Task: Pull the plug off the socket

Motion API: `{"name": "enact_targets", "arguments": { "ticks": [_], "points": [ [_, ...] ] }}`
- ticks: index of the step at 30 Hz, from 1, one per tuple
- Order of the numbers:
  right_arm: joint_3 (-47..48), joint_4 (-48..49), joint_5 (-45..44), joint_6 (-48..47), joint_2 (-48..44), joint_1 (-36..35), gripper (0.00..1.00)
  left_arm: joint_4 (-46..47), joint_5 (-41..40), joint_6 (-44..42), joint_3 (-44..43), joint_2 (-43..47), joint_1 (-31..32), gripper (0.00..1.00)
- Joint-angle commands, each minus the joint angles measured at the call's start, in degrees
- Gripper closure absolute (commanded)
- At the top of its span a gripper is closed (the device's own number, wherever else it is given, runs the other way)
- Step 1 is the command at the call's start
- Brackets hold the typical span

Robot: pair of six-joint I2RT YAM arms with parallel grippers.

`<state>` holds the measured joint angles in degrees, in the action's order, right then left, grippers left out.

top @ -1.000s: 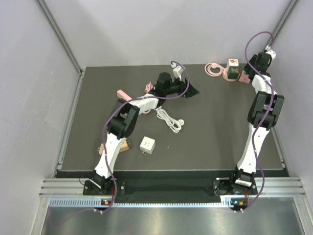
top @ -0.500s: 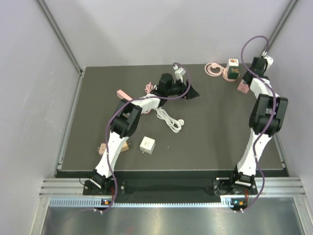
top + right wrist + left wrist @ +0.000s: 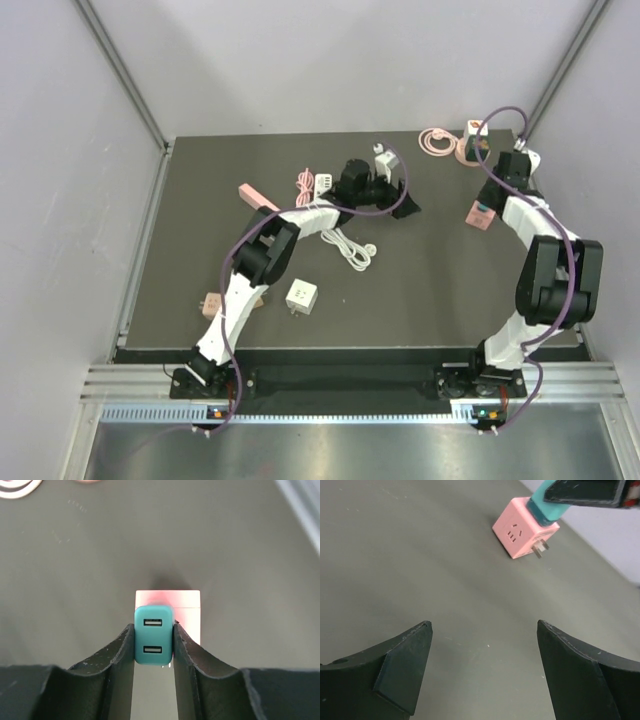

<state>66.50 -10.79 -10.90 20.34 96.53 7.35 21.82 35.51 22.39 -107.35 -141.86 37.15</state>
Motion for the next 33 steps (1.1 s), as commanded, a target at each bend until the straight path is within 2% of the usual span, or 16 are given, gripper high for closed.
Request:
{"name": "enact_targets", "arguments": {
  "ticks": [1,4,6,12,14,15,16,18,19,22,24,26,30,31,33],
  "points": [
    [-2.6,-1.2,-0.9,7.4,-4.3,-2.1,1.00,5.5,-8.5,-6.5,5.0,4.8,4.0,0.10],
    [-1.8,-5.5,-4.0,14.5,-3.6,-4.8,1.00,15.7,-14.0,-7.4,11.8,6.6,6.4,0.09],
    [-1.0,-7.2,-3.5,16.9,-3.2,-6.4,0.99,18.6,-15.5,-7.8,13.9,6.9,7.7,0.09],
    [-4.0,-5.6,0.2,22.6,-4.4,-9.1,0.84,24.0,-18.7,-7.7,13.8,3.8,10.0,0.08],
    [-5.8,-4.7,3.4,24.2,-4.9,-9.2,0.69,26.3,-18.4,-6.5,13.9,2.8,10.2,0.08],
    [-6.3,-3.5,4.6,24.3,-5.2,-9.2,0.58,26.6,-18.5,-6.4,13.6,2.6,10.5,0.07],
    [-7.3,-2.9,5.5,24.1,-6.2,-9.3,0.36,26.6,-18.5,-6.6,13.3,2.5,10.7,0.07],
    [-7.8,-2.5,6.9,23.3,-7.5,-9.3,0.25,24.8,-18.8,-7.9,12.4,2.1,11.0,0.07],
    [-8.0,-2.7,7.9,22.6,-8.8,-9.2,0.15,24.2,-19.1,-8.3,12.3,2.0,11.1,0.07],
    [-6.9,-4.4,8.7,19.6,-11.1,-8.5,0.06,22.6,-18.5,-9.5,11.1,1.7,11.1,0.06],
    [-6.8,-5.0,8.7,17.5,-12.5,-7.8,0.05,20.8,-15.9,-10.3,9.0,0.7,11.1,0.06],
    [-7.2,-4.1,9.0,16.3,-14.2,-3.8,0.04,21.9,-14.9,-11.1,9.3,0.2,11.2,0.06],
    [-7.9,-3.1,10.3,14.0,-15.3,-0.1,0.07,24.0,-13.5,-10.4,10.4,0.6,11.2,0.07],
    [-8.3,-2.8,10.2,13.7,-15.3,0.6,0.14,23.4,-12.3,-10.5,10.3,0.9,11.2,0.07],
    [-8.8,-2.5,10.0,13.1,-15.0,1.7,0.19,22.9,-11.7,-10.9,10.3,1.1,11.2,0.09]
  ]
}}
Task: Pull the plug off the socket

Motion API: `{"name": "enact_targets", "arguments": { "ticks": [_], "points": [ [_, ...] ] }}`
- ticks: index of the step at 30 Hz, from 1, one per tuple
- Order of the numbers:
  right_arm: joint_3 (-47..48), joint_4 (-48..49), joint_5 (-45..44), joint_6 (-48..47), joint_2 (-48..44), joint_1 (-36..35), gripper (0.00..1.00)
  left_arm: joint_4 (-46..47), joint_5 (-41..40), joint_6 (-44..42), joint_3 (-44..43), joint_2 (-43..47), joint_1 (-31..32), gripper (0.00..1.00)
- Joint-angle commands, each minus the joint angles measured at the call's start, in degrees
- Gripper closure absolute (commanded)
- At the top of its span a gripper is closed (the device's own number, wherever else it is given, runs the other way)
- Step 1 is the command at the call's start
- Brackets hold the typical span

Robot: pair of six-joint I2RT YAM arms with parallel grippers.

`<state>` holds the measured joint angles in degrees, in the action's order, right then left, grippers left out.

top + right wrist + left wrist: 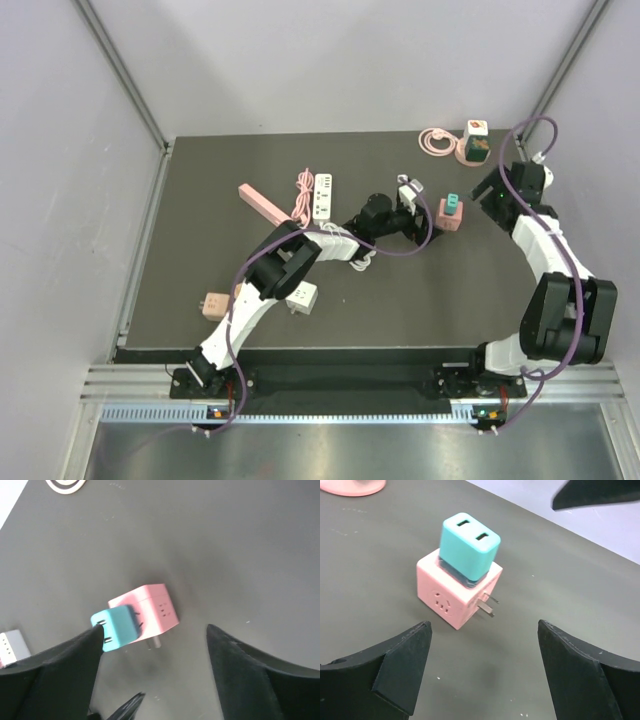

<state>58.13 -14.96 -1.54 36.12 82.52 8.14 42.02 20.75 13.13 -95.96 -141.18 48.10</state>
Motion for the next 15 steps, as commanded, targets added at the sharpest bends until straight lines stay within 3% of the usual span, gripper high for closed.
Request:
{"name": "enact_targets", "arguments": {
  "ticks": [1,3,4,6,15],
  "points": [
    [-1.1,1.9,0.4,-2.8,-0.9,1.3,0.27,2.6,3.2,-2.0,-0.8,1.0,0.2,0.10],
    [-2.4,3.9,0.7,-3.0,-0.8,1.9,0.34,1.1,4.2,-2.9,-1.2,1.1,0.2,0.11],
    [-3.4,4.6,1.4,-3.1,-0.4,2.3,0.42,0.4,4.6,-3.4,-1.6,1.2,0.2,0.13],
    [-3.7,5.9,2.6,-3.9,0.4,2.7,0.47,-1.1,5.3,-3.4,-1.9,1.4,0.2,0.15],
    [-5.5,12.1,8.5,-6.9,6.2,4.3,0.44,-3.0,8.9,3.9,-3.8,3.5,-2.3,0.17]
  ]
}}
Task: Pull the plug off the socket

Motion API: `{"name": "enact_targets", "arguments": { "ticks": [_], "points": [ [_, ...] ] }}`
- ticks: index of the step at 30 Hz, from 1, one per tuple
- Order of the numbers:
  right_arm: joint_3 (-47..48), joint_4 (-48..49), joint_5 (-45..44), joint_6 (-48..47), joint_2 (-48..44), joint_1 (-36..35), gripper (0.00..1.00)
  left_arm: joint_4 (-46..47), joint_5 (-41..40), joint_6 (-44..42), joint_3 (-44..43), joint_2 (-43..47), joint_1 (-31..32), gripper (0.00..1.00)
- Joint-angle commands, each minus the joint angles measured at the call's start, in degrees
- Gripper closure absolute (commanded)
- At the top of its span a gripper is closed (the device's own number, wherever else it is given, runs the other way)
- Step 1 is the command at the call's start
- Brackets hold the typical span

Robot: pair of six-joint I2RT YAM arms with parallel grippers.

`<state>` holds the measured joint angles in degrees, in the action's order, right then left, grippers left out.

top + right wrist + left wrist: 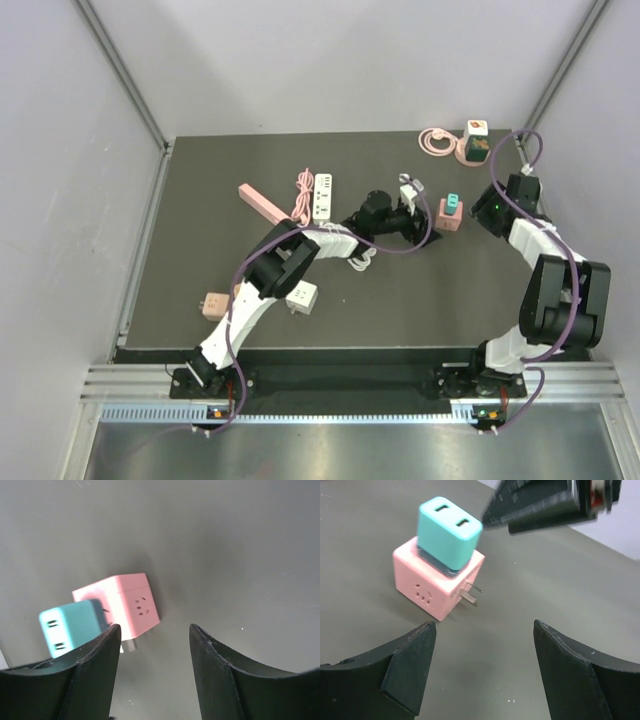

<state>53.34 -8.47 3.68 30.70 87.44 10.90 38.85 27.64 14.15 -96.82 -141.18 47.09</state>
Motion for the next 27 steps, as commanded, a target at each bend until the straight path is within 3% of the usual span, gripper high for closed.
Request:
{"name": "enact_targets", "arguments": {
  "ticks": [1,9,14,18,27],
  "points": [
    [-0.9,6.4,4.9,-1.5,1.7,1.8,0.44,-1.4,1.4,3.2,-3.5,3.8,-1.5,0.17],
    [-4.9,16.4,9.4,2.5,2.9,2.3,0.43,-13.4,-5.3,5.1,-13.5,3.1,-1.4,0.12],
    [-7.2,20.3,11.6,3.1,4.3,2.4,0.53,-15.7,-7.9,8.9,-20.5,-0.7,-1.2,0.18],
    [-8.6,22.4,11.7,2.3,4.5,2.6,0.55,-15.0,-10.6,10.1,-23.5,-2.9,-0.6,0.23],
    [-9.4,29.5,21.6,5.7,7.7,2.0,0.58,-21.6,-15.0,4.1,-26.7,-3.8,1.0,0.27]
  ]
}}
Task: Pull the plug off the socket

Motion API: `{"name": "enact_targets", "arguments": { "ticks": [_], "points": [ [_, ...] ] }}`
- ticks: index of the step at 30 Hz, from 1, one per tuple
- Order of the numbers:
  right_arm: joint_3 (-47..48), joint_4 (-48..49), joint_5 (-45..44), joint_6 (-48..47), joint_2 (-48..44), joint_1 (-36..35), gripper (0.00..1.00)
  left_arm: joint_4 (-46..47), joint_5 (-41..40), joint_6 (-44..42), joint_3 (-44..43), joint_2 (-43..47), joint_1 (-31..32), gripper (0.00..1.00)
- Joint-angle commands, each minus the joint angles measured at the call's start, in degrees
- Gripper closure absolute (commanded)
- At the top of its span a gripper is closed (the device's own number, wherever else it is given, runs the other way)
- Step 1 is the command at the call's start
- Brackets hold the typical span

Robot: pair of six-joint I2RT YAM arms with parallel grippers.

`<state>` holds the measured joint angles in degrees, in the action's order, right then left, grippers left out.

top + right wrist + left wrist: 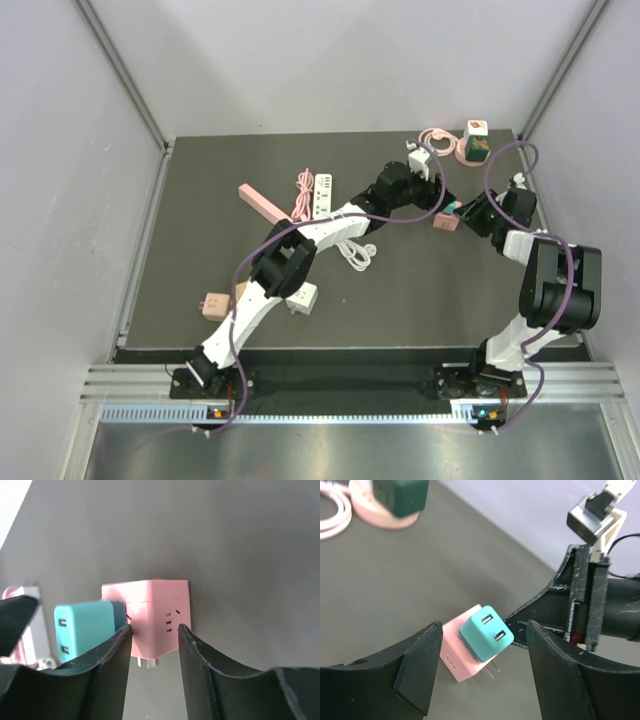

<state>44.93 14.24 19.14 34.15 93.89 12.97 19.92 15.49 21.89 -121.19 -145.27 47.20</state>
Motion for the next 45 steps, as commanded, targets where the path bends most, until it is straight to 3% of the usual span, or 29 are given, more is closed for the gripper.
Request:
{"name": "enact_targets", "arguments": {
  "ticks": [1,7,9,15,20,30,38,45],
  "points": [
    [-1.5,7.9,7.2,3.5,1.3,-0.1,0.58,-3.7,-3.4,-4.5,-2.2,0.4,1.2,0.27],
    [-3.3,8.4,10.9,6.5,-0.6,-0.1,0.56,-4.8,-4.9,-6.9,-0.1,2.1,1.2,0.25],
    [-2.3,2.1,8.5,5.1,-2.7,1.0,0.53,-5.0,-4.8,-7.0,-0.2,2.2,1.2,0.25],
    [-5.7,-1.8,2.5,2.2,-10.6,5.9,0.44,-5.5,-4.3,-8.3,0.0,1.9,1.3,0.27],
    [-8.5,3.6,4.3,3.7,-10.8,7.4,0.42,-5.9,-2.9,-9.3,0.2,1.6,1.4,0.30],
    [-7.7,16.4,11.8,8.9,-2.9,5.5,0.69,-5.4,-2.2,-9.9,-0.6,0.2,1.8,0.44],
    [-8.5,21.4,12.9,11.4,-1.9,4.6,0.76,-5.6,-1.6,-9.9,-1.3,-0.9,2.1,0.50],
    [-7.7,23.0,13.6,12.4,0.2,3.0,0.90,-5.4,-0.9,-9.9,-2.4,-1.6,2.5,0.51]
  ]
}}
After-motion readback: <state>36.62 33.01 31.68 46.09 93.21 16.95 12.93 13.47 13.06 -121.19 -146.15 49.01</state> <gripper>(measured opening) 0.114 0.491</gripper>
